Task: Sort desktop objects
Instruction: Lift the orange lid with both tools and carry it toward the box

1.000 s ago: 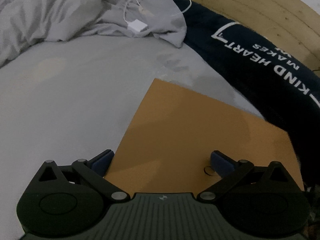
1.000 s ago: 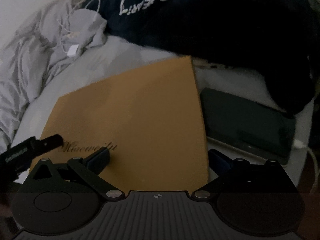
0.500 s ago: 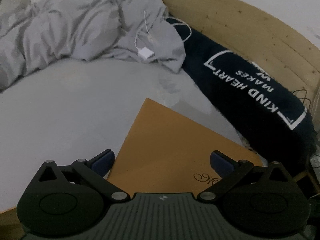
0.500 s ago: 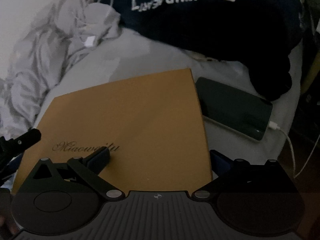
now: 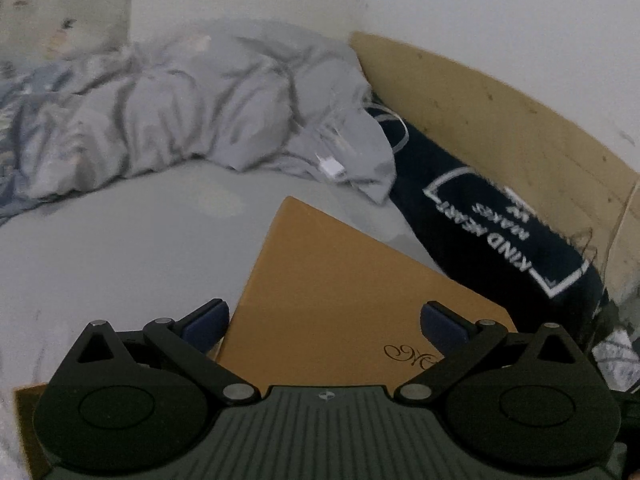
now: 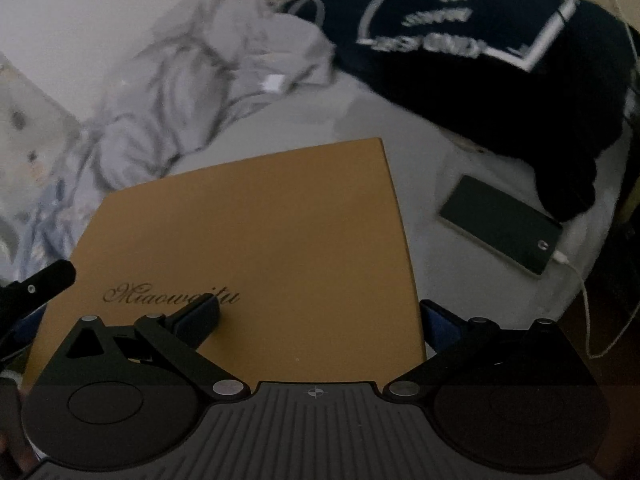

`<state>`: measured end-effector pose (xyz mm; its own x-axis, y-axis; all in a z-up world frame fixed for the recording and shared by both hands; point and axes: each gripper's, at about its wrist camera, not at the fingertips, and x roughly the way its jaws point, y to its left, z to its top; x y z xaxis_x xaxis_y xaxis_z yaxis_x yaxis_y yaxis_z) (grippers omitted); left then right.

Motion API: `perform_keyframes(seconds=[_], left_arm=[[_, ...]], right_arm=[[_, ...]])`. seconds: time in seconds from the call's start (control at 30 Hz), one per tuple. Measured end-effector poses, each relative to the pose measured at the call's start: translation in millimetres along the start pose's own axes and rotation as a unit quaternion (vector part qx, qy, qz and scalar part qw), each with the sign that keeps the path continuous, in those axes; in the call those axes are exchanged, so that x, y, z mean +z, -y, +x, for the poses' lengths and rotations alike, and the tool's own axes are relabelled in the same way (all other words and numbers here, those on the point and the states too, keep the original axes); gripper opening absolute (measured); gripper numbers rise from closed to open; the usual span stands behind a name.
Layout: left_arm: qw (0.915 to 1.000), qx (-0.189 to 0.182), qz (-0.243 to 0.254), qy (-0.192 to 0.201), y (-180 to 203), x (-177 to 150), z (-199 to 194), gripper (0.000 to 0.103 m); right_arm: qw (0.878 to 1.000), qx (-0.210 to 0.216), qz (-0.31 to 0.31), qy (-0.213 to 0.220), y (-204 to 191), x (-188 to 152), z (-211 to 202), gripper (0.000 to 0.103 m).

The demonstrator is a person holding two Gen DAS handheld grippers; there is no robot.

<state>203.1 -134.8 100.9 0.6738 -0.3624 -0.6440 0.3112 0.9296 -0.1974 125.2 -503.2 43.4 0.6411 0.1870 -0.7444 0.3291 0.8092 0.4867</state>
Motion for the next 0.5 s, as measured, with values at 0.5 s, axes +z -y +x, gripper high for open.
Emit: perform_keyframes(seconds=[0.5], left_arm=[[0.9907,0.069,-0.099,0.064,-80,-32,-107,0.103]], right_arm=[[0.99,0.06,-0.128,-0.025,-109,-40,-28,0.103]])
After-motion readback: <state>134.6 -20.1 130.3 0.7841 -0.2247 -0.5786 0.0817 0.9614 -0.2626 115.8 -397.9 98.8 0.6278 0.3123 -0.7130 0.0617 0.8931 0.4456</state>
